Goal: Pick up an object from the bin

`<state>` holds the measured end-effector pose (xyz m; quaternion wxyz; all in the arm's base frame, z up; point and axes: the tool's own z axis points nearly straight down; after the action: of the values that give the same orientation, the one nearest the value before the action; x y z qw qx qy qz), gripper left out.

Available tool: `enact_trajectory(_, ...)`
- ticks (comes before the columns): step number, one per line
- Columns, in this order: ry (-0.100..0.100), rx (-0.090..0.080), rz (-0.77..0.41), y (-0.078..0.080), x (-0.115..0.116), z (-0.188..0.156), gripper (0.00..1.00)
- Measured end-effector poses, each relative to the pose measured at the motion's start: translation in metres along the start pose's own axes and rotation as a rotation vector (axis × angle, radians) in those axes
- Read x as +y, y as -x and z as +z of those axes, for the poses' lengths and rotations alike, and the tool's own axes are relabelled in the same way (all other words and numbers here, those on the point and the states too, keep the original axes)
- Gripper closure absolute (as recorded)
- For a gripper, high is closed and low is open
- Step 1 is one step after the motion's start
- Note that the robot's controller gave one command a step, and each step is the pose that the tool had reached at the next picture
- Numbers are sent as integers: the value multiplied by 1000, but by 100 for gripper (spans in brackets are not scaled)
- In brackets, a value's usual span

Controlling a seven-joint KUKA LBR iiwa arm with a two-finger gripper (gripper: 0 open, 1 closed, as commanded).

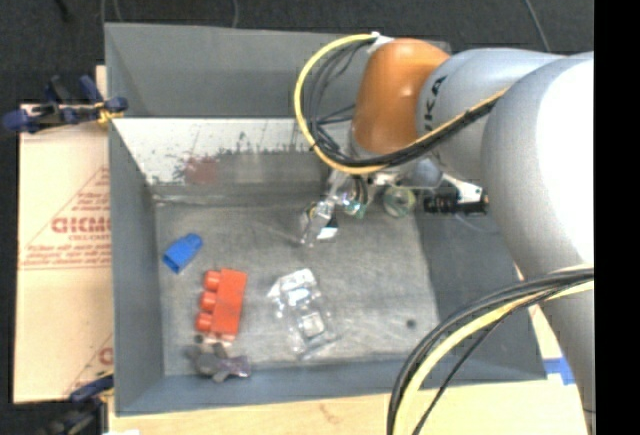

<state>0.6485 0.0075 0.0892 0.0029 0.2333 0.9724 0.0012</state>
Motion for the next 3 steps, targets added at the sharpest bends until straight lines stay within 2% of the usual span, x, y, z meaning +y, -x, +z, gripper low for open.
enact_trajectory(1,-2,4,97,-9,-1,-10,0)
enact_trajectory(2,-3,4,96,-9,-1,-10,100)
enact_trajectory(3,-4,3,94,-9,-2,-10,0)
